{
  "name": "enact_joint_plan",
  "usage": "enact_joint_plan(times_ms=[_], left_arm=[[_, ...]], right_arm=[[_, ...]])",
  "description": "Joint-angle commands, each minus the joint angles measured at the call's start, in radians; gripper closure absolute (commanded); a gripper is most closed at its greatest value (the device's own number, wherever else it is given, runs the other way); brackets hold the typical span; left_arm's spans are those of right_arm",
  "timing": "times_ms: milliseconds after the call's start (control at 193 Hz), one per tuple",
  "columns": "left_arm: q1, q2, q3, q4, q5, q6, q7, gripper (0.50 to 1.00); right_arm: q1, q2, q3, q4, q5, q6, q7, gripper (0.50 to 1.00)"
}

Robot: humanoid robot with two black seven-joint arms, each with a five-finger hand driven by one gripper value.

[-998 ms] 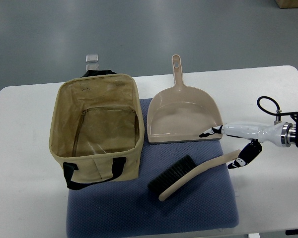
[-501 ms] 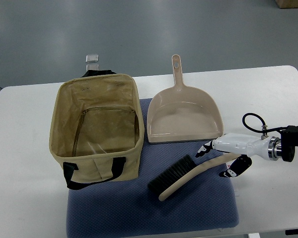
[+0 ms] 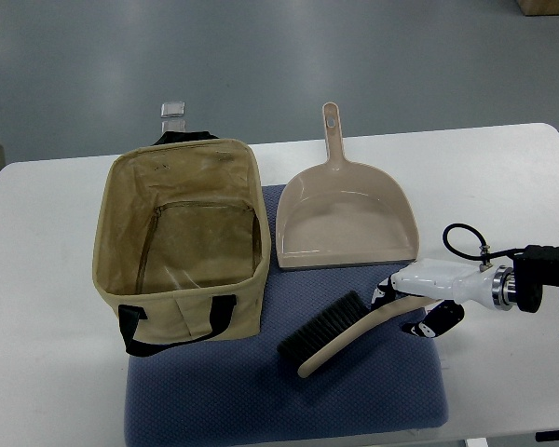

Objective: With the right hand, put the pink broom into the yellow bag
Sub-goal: 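Close the right hand around the brush's beige handle, then lift the brush with the right hand and carry it over the tan bag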

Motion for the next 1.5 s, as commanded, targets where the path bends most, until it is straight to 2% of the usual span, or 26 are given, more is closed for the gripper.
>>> enact_joint_plan(times_ms=[0,222,574,610,615,626,801,951,1210,1494], left_arm=[[0.0,0.0,0.0,0.0,0.0,0.0,0.0,0.5],[0.0,0.0,0.0,0.0,0.0,0.0,0.0,0.5],[0.0,0.0,0.0,0.0,0.0,0.0,0.0,0.5],[0.0,0.0,0.0,0.0,0.0,0.0,0.0,0.5],[0.0,0.0,0.0,0.0,0.0,0.0,0.0,0.5],[0.0,0.0,0.0,0.0,0.0,0.0,0.0,0.5],[0.0,0.0,0.0,0.001,0.0,0.0,0.0,0.5],[0.0,0.0,0.0,0.0,0.0,0.0,0.0,0.5],[0.0,0.0,0.0,0.0,0.0,0.0,0.0,0.5],[0.0,0.0,0.0,0.0,0.0,0.001,0.0,0.5]], right_arm=[[0.0,0.0,0.0,-0.005,-0.01,0.0,0.0,0.85],[0.012,0.002,0.0,-0.027,-0.035,0.0,0.0,0.948],[0.015,0.011,-0.015,-0.039,-0.053,0.002,-0.002,0.957],[0.015,0.011,-0.015,-0.037,-0.055,0.0,-0.002,0.971],[0.015,0.011,-0.015,-0.039,-0.056,0.002,-0.002,0.991],[0.017,0.011,-0.015,-0.039,-0.058,0.0,-0.002,1.0],[0.05,0.009,-0.015,-0.037,-0.058,-0.001,-0.002,1.0],[0.087,-0.013,-0.003,-0.037,-0.044,-0.055,0.001,1.0],[0.112,-0.086,0.064,-0.028,-0.03,-0.063,0.033,1.0],[0.159,-0.145,0.152,-0.028,0.06,-0.07,0.036,1.0]])
